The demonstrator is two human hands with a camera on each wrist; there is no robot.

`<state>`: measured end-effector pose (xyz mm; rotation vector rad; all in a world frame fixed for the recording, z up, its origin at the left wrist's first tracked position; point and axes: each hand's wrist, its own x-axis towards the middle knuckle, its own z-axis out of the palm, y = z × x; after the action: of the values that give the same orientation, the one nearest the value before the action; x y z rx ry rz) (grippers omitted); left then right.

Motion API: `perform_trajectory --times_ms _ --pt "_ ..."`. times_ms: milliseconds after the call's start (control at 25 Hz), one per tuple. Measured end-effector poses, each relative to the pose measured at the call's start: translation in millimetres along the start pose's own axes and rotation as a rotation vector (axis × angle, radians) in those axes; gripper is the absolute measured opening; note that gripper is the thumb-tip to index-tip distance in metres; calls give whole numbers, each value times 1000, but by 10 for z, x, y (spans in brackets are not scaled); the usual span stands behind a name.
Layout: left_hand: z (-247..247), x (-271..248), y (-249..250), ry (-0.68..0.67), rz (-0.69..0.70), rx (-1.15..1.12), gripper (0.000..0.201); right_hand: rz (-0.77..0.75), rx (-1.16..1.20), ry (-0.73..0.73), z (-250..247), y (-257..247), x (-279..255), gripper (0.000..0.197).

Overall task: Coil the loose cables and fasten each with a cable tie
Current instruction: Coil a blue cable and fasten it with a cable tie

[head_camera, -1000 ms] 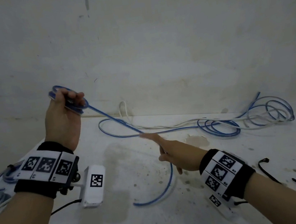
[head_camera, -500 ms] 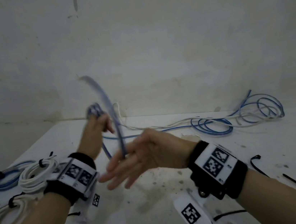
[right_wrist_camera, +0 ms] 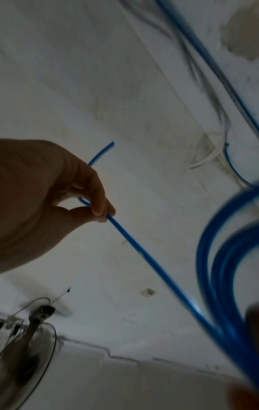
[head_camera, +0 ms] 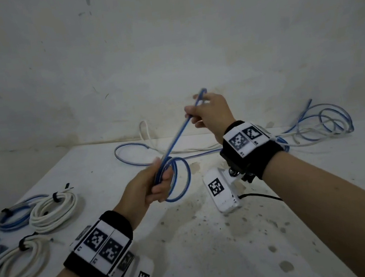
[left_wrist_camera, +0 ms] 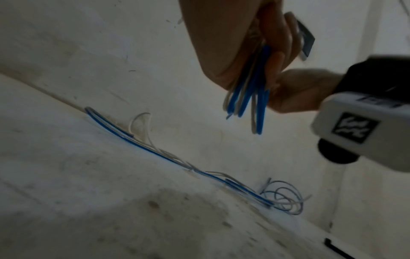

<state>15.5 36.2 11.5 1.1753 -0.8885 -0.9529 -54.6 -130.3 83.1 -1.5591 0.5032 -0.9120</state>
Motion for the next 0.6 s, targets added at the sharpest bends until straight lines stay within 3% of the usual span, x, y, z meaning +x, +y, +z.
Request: perform_trajectory --times_ms 80,120,200,280,400,440,520,600 --pt "111 -48 32 -37 -1 -52 31 63 59 25 -68 154 27 52" --pt "152 -65 60 -39 -1 -86 30 49 34 -7 -79 216 36 52" --pt "173 -70 107 -31 15 -125 33 -38 -109 -128 -123 281 67 32" --pt "129 -86 136 -47 23 -185 39 -160 -249 -261 -238 301 104 27" --pt "92 -91 220 -96 73 -328 41 -271 -573 -322 -367 389 107 10" --pt "90 -62 293 -99 114 -386 39 -257 -710 -365 -381 446 73 8" --pt "45 41 515 -62 271 -475 36 -126 -888 -599 -331 626 -90 18" --pt "-66 156 756 99 399 -397 40 32 -833 -773 -271 758 -314 26"
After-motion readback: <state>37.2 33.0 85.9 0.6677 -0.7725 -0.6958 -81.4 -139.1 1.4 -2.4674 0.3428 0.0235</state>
